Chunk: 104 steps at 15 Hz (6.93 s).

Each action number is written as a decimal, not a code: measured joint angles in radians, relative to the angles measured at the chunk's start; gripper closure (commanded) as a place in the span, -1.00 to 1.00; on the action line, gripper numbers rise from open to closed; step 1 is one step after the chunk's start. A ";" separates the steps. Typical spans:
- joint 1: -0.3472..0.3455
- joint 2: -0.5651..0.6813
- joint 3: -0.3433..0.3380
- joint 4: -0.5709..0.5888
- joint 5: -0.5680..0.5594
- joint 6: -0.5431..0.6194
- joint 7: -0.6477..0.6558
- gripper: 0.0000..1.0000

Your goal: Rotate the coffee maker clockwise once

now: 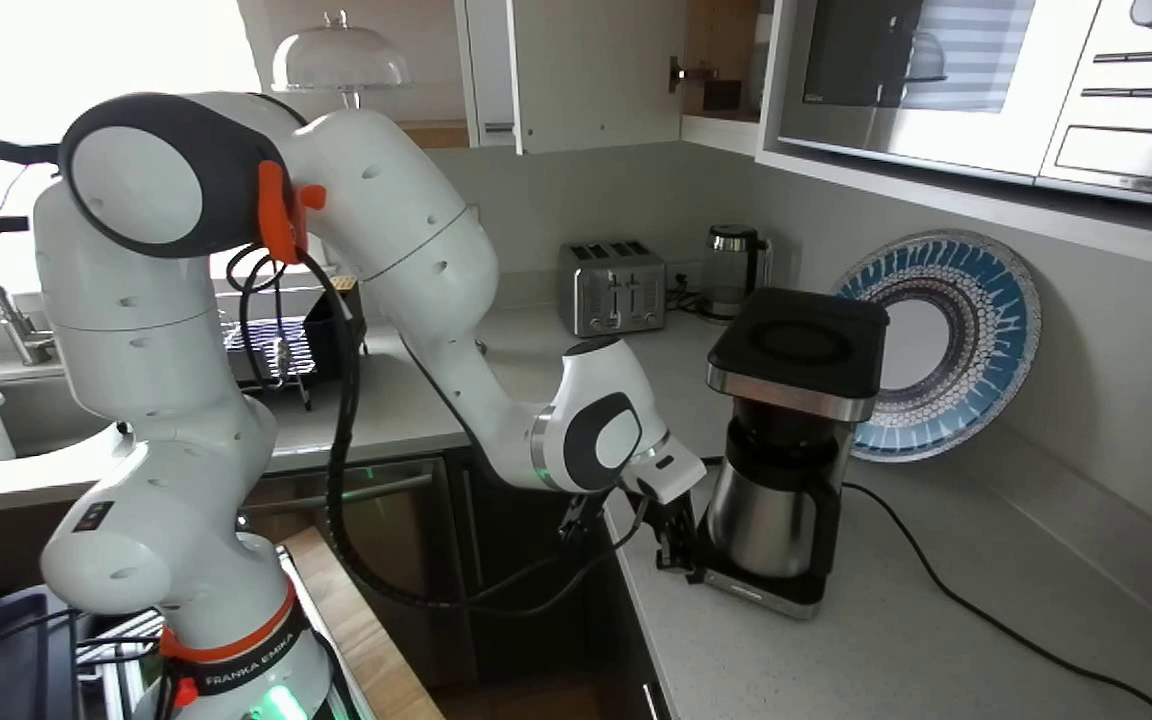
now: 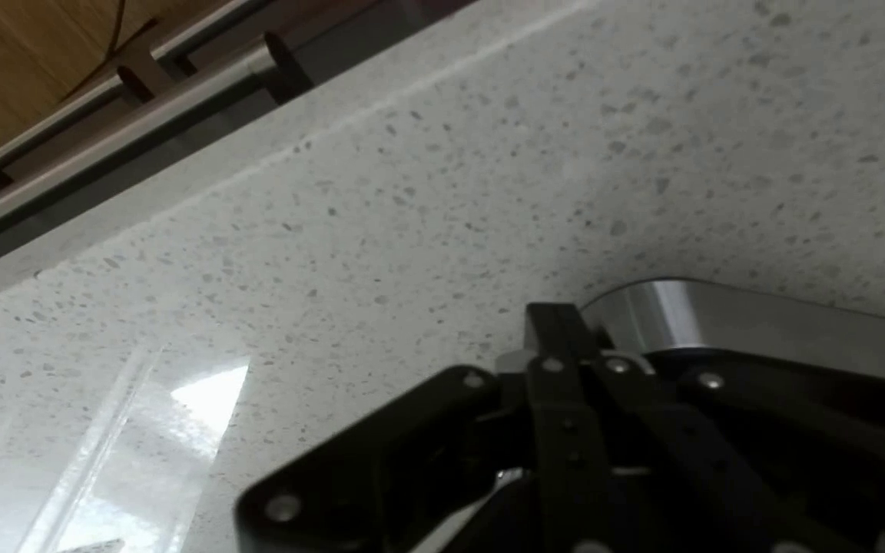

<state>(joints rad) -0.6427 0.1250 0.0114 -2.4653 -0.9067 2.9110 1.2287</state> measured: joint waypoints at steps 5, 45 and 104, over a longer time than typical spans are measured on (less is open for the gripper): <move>0.010 0.000 0.012 0.005 -0.004 -0.018 0.011 1.00; 0.301 0.052 -0.095 0.120 -0.202 -0.251 0.362 1.00; 0.427 -0.215 -0.177 0.080 0.391 -0.581 -0.974 0.33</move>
<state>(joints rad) -0.2160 -0.0901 -0.1655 -2.3854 -0.5161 2.3304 0.2545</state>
